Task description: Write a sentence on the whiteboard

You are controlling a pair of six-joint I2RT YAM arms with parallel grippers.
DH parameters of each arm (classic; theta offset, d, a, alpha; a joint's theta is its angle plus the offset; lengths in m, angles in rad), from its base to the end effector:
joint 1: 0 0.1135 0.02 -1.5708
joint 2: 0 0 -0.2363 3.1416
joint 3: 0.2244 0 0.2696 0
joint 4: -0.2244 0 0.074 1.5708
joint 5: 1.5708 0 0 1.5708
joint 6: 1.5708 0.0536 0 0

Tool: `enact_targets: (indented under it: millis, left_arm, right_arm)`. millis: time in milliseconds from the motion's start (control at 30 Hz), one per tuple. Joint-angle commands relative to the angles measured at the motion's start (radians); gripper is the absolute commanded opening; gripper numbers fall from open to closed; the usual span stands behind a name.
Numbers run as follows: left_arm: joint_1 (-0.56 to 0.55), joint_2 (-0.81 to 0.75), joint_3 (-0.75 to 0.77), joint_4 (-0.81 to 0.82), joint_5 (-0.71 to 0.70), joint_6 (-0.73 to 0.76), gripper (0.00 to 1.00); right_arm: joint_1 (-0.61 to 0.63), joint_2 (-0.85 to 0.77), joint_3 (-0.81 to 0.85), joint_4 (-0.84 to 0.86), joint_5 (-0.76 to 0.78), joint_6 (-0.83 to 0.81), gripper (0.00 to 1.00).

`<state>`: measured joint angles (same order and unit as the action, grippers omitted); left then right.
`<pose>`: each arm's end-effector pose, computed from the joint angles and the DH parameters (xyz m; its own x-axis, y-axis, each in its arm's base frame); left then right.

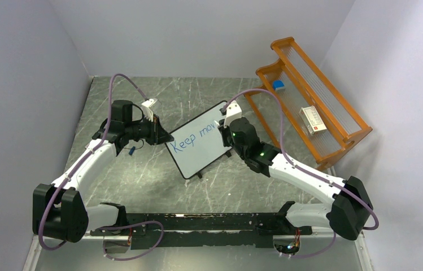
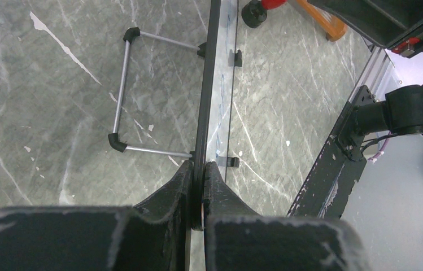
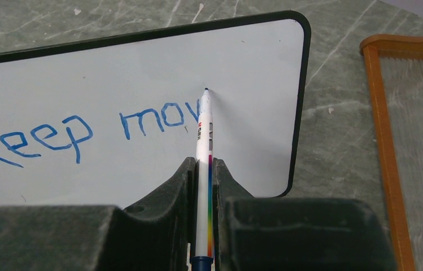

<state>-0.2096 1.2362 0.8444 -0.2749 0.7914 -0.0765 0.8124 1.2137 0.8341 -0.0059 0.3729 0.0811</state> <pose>0.2816 -0.0989 0.2227 -0.6561 0.0846 -0.7500 0.6448 0.5793 -0.4987 0.2333 0.2178 0.2466 -0.2937 -0.2003 -0.9347 -0.4215 0.9048 -0.0615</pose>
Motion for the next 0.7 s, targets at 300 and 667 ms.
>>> enact_targets:
  millis: [300,667]
  left_arm:
    - [-0.013,0.037,-0.013,-0.078,-0.118,0.061,0.05]
    - [-0.013,0.035,-0.012,-0.079,-0.127,0.06,0.05]
  right_arm:
    - [-0.01,0.025,0.0,0.024,0.004,0.001,0.0]
    - [-0.011,-0.035,-0.035,0.009,-0.001,0.024,0.0]
